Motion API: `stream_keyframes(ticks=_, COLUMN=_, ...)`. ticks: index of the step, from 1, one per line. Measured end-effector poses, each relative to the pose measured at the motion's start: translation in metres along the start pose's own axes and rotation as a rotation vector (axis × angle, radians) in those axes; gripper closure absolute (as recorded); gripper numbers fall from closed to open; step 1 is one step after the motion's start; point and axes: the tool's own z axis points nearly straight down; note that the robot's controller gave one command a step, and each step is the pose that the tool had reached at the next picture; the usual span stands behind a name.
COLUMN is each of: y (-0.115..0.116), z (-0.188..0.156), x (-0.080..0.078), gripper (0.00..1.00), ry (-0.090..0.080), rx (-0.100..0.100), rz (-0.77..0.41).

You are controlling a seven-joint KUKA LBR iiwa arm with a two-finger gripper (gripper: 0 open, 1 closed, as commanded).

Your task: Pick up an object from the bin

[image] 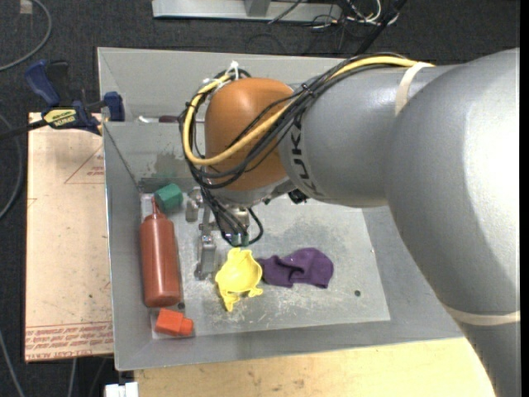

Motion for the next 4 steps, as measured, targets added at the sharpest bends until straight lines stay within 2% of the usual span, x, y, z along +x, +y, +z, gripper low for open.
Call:
stream_keyframes(ticks=1, y=-0.026, z=0.01, x=0.024, gripper=0.0, ry=-0.005, rx=0.002, rz=0.002)
stream_keyframes(ticks=2, y=-0.065, z=0.064, x=0.004, gripper=1.0, ry=0.001, rx=-0.001, rz=0.169)
stream_keyframes(ticks=3, y=-0.065, z=0.064, x=0.004, gripper=1.0, ry=0.001, rx=-0.001, rz=0.169)
stream_keyframes(ticks=4, y=-0.065, z=0.032, x=0.008, gripper=1.0, ry=0.009, rx=0.002, rz=0.156)
